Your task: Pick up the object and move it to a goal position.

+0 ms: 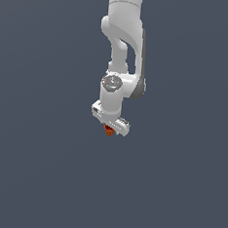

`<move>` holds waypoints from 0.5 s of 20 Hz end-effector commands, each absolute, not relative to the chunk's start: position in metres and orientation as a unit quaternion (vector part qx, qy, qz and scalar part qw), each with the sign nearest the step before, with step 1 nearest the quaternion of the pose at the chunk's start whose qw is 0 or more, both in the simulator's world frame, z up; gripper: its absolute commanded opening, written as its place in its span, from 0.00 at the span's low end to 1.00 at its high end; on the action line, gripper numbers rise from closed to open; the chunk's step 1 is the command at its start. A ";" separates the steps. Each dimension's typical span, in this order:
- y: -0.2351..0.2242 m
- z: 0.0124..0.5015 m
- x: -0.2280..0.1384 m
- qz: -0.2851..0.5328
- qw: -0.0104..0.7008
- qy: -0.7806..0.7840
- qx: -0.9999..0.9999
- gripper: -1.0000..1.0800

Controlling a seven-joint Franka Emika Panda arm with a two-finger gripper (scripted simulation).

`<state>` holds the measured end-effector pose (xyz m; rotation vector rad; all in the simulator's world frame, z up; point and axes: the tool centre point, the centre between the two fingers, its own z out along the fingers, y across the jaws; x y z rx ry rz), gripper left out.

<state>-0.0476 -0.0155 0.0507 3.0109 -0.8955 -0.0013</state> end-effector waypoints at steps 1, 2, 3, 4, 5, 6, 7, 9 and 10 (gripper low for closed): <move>-0.016 0.042 -0.047 0.000 0.000 -0.285 0.958 0.96; -0.015 0.040 -0.047 0.000 0.000 -0.285 0.958 0.96; -0.015 0.039 -0.047 0.000 0.000 -0.285 0.958 0.96; -0.015 0.038 -0.047 0.000 0.000 -0.285 0.958 0.96; -0.015 0.038 -0.047 0.000 0.000 -0.285 0.958 0.96; -0.015 0.038 -0.047 0.000 0.000 -0.285 0.958 0.00; -0.015 0.038 -0.047 0.000 0.000 -0.285 0.958 0.00; -0.015 0.038 -0.047 0.000 0.000 -0.285 0.958 0.00; -0.015 0.038 -0.047 0.000 0.000 -0.285 0.958 0.00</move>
